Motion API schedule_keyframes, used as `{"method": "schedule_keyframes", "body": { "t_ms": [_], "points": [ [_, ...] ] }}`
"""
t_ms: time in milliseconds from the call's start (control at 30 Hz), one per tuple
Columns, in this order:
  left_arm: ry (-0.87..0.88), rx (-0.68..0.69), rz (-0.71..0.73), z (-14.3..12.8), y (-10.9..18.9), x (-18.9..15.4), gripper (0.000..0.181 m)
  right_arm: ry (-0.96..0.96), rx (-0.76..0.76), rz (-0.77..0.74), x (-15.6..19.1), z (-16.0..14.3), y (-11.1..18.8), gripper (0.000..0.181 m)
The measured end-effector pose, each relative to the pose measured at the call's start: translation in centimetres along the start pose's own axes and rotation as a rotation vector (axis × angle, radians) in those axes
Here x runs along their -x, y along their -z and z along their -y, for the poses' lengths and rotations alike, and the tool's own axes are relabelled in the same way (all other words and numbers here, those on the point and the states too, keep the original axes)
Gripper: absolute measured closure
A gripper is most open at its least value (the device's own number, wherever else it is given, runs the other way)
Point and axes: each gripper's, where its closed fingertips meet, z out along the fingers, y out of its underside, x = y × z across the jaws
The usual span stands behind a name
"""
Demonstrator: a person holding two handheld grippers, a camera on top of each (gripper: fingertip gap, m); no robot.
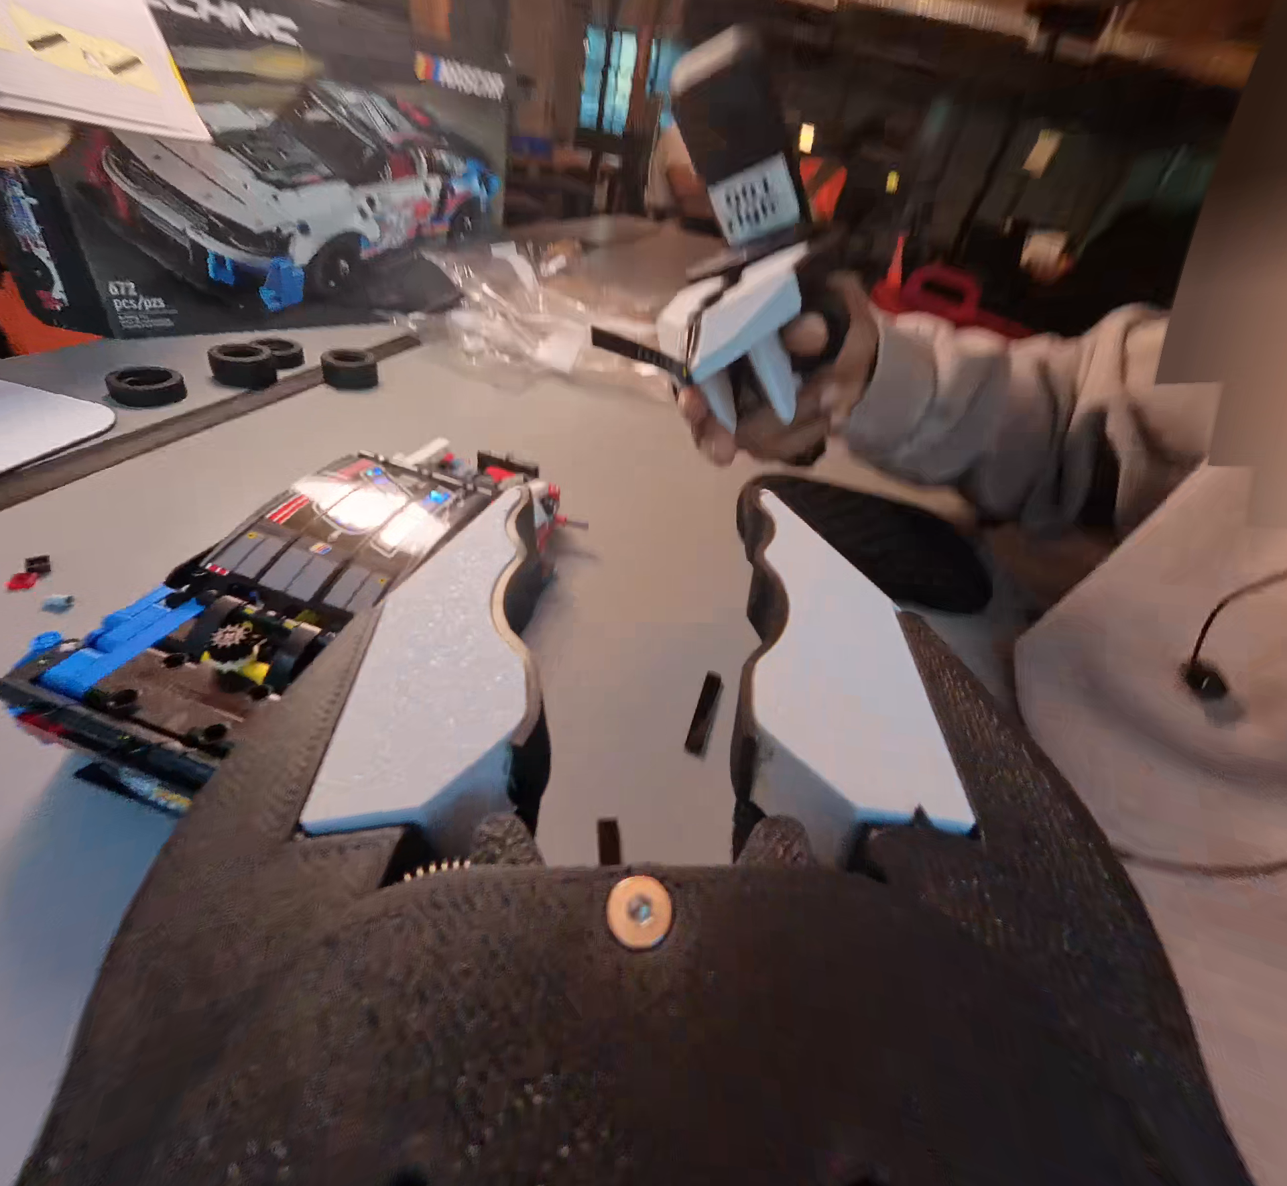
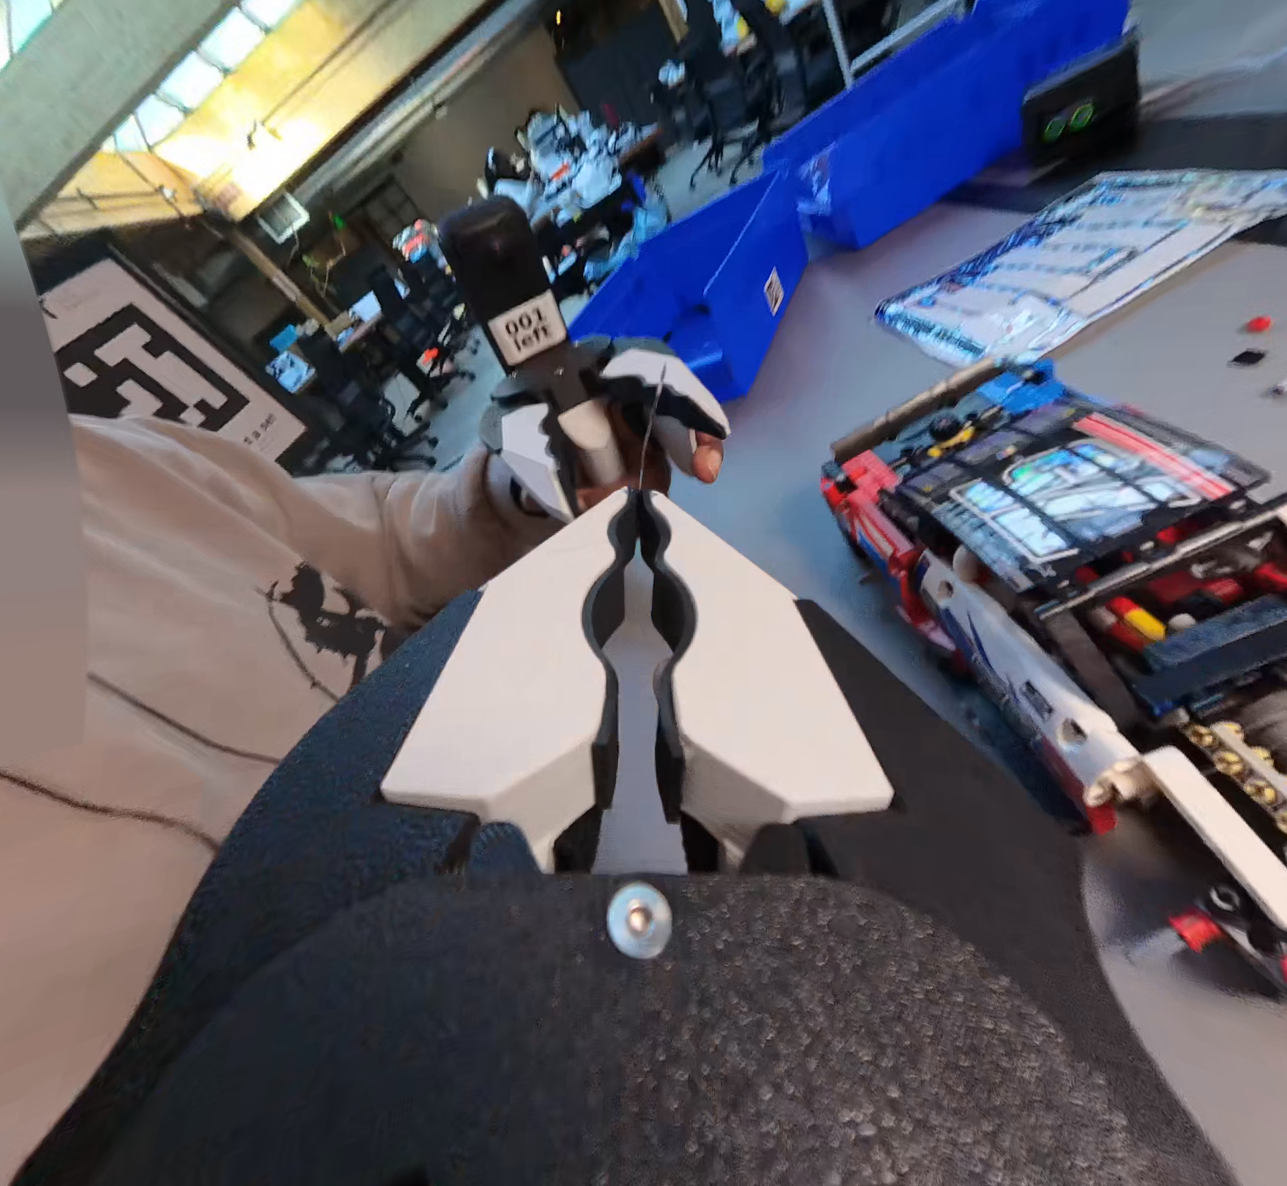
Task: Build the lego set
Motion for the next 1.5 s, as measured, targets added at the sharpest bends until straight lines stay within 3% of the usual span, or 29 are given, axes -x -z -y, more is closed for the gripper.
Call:
{"method": "schedule_keyframes", "body": {
  "t_ms": [100,233,333,467,767,933,1033,1167,1333,1500],
  "points": [
    [-0.149,0.317,-0.030,-5.0,0.3,-0.9,0.137,-0.135,0.213,0.027,0.7,-2.6,1.0,0.181],
    [-0.276,0.602,-0.072,-11.1,-0.2,-2.4,0.154,-0.321,0.394,0.044,0.9,-7.6,2.4,0.181],
    [-0.272,0.720,-0.096,-13.5,-0.9,-2.8,0.153,-0.439,0.449,0.067,1.1,-10.6,3.1,0.181],
    [-0.286,0.798,-0.119,-14.5,-1.7,-2.5,0.160,-0.541,0.501,0.071,0.9,-13.1,3.5,0.181],
    [-0.280,0.837,-0.207,-15.1,-2.1,-4.5,0.176,-0.624,0.558,0.079,0.4,-14.3,3.8,0.181],
    [-0.286,0.824,-0.209,-15.5,-2.1,-6.7,0.176,-0.656,0.635,0.110,1.5,-15.8,3.6,0.181],
    [-0.285,0.791,-0.198,-15.5,-2.0,-7.2,0.160,-0.671,0.660,0.112,1.9,-16.4,3.4,0.181],
    [-0.211,0.723,-0.217,-14.5,-0.8,-6.8,0.155,-0.685,0.681,0.117,2.3,-16.8,2.9,0.181],
    [-0.226,0.608,-0.269,-13.3,-0.7,-7.8,0.157,-0.698,0.687,0.134,2.4,-16.3,2.1,0.181],
    [-0.262,0.595,-0.264,-13.4,-0.7,-7.8,0.166,-0.719,0.675,0.152,2.3,-15.9,1.5,0.181]
  ]
}}
